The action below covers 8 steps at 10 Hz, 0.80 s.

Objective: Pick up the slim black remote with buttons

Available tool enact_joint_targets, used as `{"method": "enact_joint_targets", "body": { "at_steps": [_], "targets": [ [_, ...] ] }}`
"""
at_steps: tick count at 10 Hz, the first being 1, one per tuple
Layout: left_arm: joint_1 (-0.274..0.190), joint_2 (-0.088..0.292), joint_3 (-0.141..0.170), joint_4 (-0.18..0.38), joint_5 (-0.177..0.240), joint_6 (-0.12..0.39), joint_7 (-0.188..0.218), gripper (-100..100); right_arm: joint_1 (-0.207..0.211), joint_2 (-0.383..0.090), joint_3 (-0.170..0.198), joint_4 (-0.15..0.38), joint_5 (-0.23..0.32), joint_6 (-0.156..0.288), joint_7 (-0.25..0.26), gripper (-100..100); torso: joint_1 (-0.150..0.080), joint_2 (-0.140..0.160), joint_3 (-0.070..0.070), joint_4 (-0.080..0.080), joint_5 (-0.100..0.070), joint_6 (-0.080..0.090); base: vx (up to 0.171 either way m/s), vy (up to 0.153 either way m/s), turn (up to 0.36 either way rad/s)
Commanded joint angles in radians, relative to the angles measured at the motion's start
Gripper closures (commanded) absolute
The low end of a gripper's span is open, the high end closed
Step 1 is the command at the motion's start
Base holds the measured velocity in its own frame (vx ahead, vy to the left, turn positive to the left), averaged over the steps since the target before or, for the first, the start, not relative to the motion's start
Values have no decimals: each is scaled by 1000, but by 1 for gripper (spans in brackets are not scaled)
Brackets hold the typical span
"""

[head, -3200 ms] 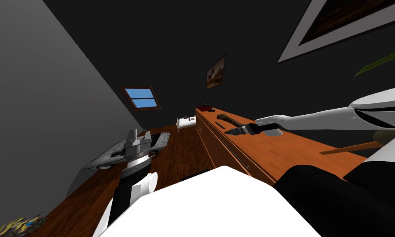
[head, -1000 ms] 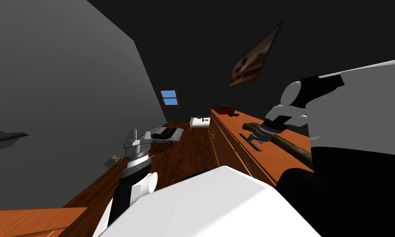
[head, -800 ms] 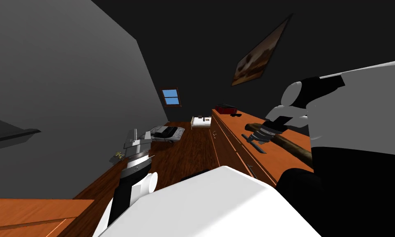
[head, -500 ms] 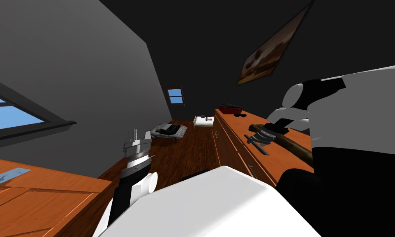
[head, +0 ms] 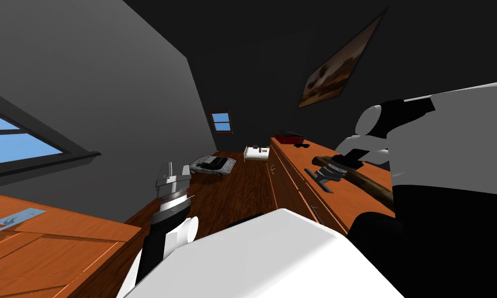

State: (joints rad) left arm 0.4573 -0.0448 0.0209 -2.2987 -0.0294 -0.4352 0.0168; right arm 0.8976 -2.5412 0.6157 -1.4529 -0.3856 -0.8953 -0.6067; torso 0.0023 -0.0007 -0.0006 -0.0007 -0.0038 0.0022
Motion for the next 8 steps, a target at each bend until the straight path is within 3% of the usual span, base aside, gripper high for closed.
{"method": "enact_joint_targets", "body": {
  "at_steps": [1, 2, 3, 6, 7, 8],
  "targets": [
    [0, 0, 0, 0, 0, 0, 0, 0, 0, 0, 0, 0, 0, 0, 0, 100, 0, 0, 0, 0, 0, 0, 0, 0, 0],
    [0, 0, 0, 0, 0, 0, 0, 0, 0, 0, 0, 0, 0, 0, 0, 0, 0, 0, 0, 0, 0, 0, 0, 0, 0],
    [0, 0, 0, 0, 0, 0, 0, 0, -2, -6, 2, 8, 4, -21, 9, 100, 0, 0, 0, 0, 0, 0, 40, -21, -195],
    [0, 0, 0, 0, 0, 0, 0, 0, -31, -42, 20, 17, 14, -64, 46, 100, 0, -5, -2, -1, 0, 2, 107, 11, -275],
    [0, 0, 0, 0, 0, 0, 0, 0, -20, -33, 14, 23, 13, -57, 35, 100, 2, -7, -4, -1, 1, 1, 56, 18, -55],
    [0, 0, 0, 0, 0, 0, 0, 0, -21, -34, 15, 24, 14, -61, 37, 0, 1, -5, -3, -1, 0, -1, 7, 3, 11]
  ]
}}
